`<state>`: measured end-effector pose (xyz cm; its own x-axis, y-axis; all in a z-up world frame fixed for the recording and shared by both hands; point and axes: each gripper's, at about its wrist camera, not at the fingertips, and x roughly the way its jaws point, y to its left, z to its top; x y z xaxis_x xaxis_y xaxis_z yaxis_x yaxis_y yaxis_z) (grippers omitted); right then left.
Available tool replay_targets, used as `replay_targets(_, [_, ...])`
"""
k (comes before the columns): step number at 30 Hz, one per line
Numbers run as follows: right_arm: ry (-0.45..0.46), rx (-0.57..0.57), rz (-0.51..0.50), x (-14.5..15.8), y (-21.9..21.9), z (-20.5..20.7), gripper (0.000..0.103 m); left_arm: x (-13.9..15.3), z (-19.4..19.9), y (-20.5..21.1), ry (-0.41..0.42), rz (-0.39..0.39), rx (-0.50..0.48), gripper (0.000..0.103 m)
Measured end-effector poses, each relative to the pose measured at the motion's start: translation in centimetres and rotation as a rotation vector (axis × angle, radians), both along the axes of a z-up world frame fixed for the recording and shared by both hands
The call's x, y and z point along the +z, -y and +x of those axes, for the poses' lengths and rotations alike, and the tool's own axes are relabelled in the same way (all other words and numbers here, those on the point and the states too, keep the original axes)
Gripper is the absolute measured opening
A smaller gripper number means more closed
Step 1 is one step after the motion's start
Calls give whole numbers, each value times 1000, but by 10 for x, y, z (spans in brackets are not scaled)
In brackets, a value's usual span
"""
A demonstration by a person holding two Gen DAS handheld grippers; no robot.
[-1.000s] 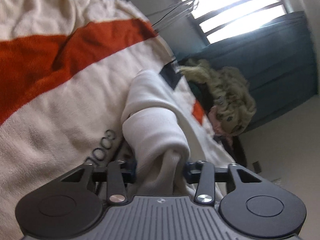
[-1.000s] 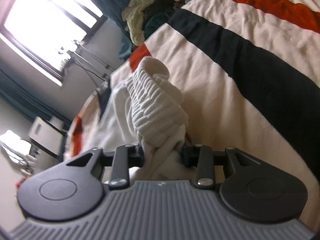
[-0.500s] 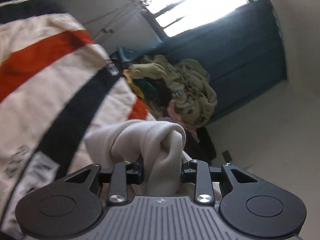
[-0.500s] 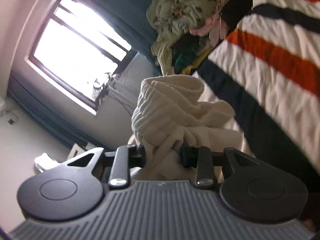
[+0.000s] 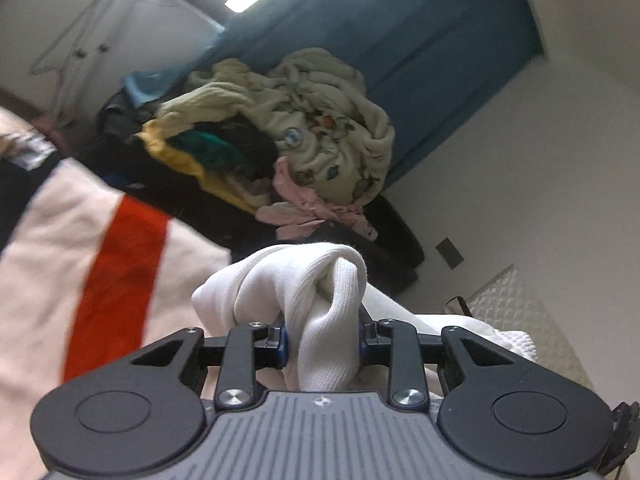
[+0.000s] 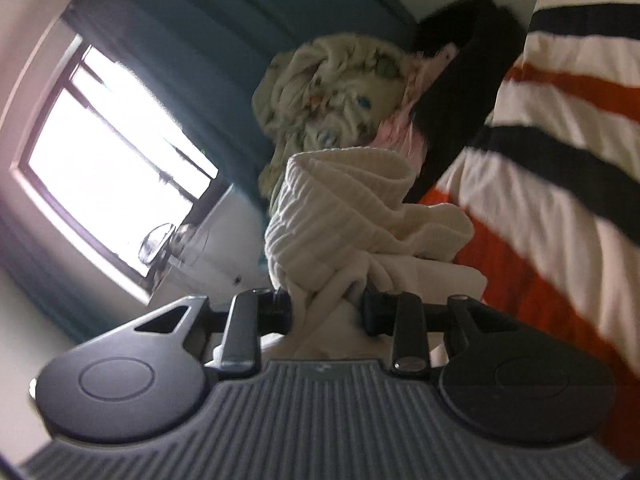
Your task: Fold clothes
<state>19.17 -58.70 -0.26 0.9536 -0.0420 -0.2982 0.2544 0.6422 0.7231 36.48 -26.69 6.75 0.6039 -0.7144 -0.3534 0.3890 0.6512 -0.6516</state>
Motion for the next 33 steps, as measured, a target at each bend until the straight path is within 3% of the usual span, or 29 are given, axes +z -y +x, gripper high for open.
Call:
replay_targets(3, [38,-49,-22,-17,29,18,34,-33,28,31,13,-13,-35,31])
replay_targets(6, [66,-98,-1,-64,40,10,34,-78,30,45,46,14,-61,31])
replay_targets(12, [-58,-117,104,-156,34,-36,34,-149,-4,33,21,93,-147,31])
replay_targets(14, [-100,-120,129,-179,24,-52,35,-166,-17,31,34,169,-173,33])
replay_targets(15, [-120,-124,145,-187,20,-57,35,-172,-23,30,45,223,-190,33])
replay_targets(19, [-203,-144,217,-180,15,-67,38,-185,-29,21,22,291,-238,38])
replay_targets(25, [-327,-172,314,-168,8,-84,39,-137,-44,6,10,377,-202,38])
replay_targets(33, [-332,-47,-32,-43,-52,-121,39,-20,-131,-16,214,430,-216,42])
